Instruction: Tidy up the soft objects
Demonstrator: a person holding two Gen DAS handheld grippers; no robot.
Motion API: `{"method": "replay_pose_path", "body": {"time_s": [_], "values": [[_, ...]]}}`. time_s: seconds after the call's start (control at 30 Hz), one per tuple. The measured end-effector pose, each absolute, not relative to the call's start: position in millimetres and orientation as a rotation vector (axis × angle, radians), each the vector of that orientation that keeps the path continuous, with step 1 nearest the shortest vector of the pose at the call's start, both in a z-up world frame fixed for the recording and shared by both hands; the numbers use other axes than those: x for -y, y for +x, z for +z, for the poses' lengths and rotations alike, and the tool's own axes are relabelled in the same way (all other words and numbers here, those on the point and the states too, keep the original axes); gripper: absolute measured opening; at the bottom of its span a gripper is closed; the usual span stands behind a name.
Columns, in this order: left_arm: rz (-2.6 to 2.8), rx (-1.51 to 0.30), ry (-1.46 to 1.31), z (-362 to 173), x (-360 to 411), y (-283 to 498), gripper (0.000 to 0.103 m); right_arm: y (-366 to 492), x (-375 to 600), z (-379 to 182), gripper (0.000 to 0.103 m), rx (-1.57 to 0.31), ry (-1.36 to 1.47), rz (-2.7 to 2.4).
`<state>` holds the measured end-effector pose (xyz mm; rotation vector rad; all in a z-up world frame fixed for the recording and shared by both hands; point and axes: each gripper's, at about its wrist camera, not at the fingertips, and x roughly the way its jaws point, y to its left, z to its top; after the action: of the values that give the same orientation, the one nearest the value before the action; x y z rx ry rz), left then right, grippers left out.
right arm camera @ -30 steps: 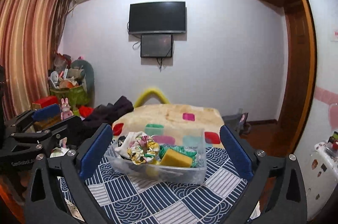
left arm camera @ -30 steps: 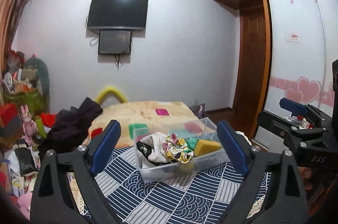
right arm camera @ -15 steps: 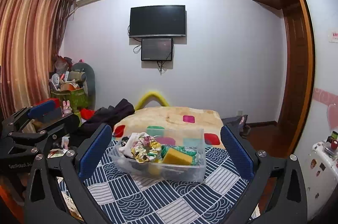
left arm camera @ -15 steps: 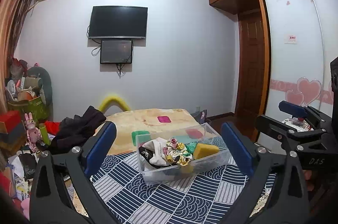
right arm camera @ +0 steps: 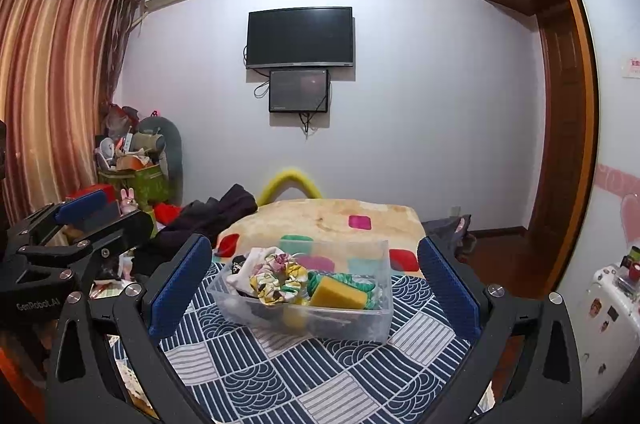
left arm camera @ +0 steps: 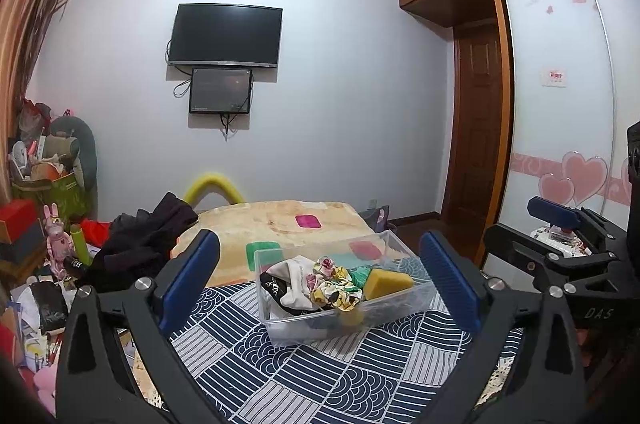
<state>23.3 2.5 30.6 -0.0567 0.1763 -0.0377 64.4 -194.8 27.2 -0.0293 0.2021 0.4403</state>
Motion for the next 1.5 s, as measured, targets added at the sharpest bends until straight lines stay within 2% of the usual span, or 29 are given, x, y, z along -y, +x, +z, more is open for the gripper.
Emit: {"method": "replay_pose_path", "body": {"time_s": [1.5], "values": [[-0.088, -0.237, -0.117, 28.7, -6.9, 29.3, 0.102, 64.8, 192.6, 24.6, 0.103, -0.221, -0.029, 0.436]]}}
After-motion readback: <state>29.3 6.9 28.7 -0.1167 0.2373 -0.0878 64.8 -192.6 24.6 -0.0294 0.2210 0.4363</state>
